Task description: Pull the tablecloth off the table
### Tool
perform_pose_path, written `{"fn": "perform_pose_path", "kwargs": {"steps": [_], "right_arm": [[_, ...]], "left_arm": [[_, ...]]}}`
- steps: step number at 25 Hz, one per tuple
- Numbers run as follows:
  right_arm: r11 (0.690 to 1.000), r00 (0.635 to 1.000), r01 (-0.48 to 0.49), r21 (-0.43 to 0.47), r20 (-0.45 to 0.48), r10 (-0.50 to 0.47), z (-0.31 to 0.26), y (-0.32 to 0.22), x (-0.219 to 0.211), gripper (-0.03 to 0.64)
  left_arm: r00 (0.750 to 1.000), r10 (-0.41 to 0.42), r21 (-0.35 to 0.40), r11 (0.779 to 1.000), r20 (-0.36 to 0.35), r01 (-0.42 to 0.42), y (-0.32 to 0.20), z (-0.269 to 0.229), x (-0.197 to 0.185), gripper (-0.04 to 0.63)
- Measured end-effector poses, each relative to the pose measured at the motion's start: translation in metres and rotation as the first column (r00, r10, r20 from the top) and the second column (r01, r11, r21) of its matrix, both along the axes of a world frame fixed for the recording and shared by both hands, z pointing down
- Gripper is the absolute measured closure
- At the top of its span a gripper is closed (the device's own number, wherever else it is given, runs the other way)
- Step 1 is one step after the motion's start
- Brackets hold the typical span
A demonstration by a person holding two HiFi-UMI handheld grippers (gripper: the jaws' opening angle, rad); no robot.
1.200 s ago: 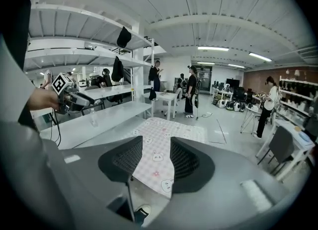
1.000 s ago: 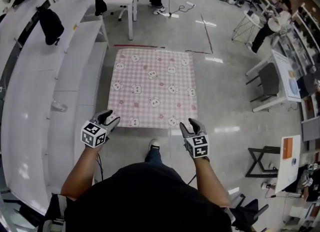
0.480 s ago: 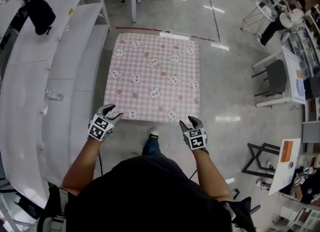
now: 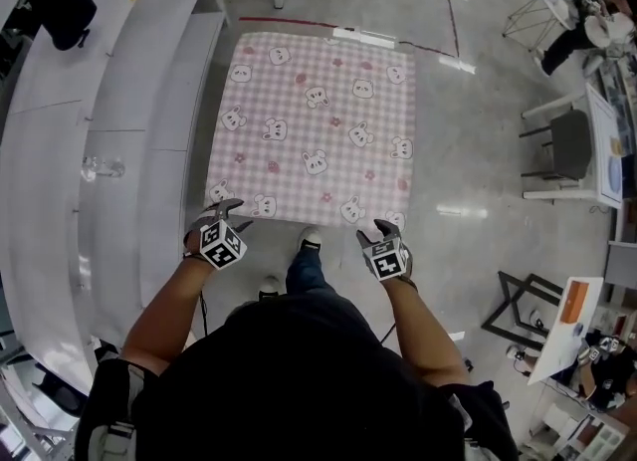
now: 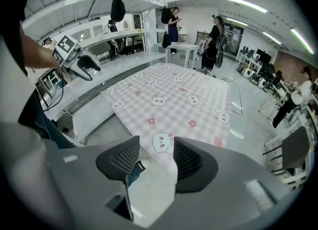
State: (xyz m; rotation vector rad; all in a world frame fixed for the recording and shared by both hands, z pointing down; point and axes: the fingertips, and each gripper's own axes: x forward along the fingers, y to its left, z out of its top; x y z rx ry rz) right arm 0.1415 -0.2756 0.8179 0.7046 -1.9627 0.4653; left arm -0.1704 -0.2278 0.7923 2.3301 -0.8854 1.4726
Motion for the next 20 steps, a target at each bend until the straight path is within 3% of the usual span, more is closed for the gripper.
{"fn": "perform_pose_path", "kwargs": {"steps": [2,5,10,16,20], "right_arm": [[0.999,0.999,0.034,-0.016,-0.029,-0.034,0.010,0.000,-0.001,0.364],[0.996,0.994,0.083,-0.040,-0.065,-0.086,0.027,0.003,-0.003,0.357],[0.989,0.989,0.118,-0.094,-0.074,-0.125,0.051,0.010,-0.008,0.351],[0.979,0.976,0.175,-0.107,-0.111,-0.187,0.069,0.012,-0.011,0.342],[0.965,0.955,0.243,-0.098,-0.153,-0.256,0.084,0.014,-0.011,0.328]], "left_arm": [[0.998,0.058,-0.029,0.998,0.039,-0.056,0.004,0.019,0.004,0.369],[0.996,0.077,-0.062,0.995,0.051,-0.074,0.006,0.042,0.006,0.364],[0.990,0.108,-0.020,0.994,0.095,-0.106,0.003,0.069,0.008,0.362],[0.983,0.127,-0.063,0.991,0.130,-0.119,0.007,0.101,0.004,0.355],[0.978,0.139,-0.051,0.990,0.156,-0.133,0.006,0.115,0.003,0.330]]}}
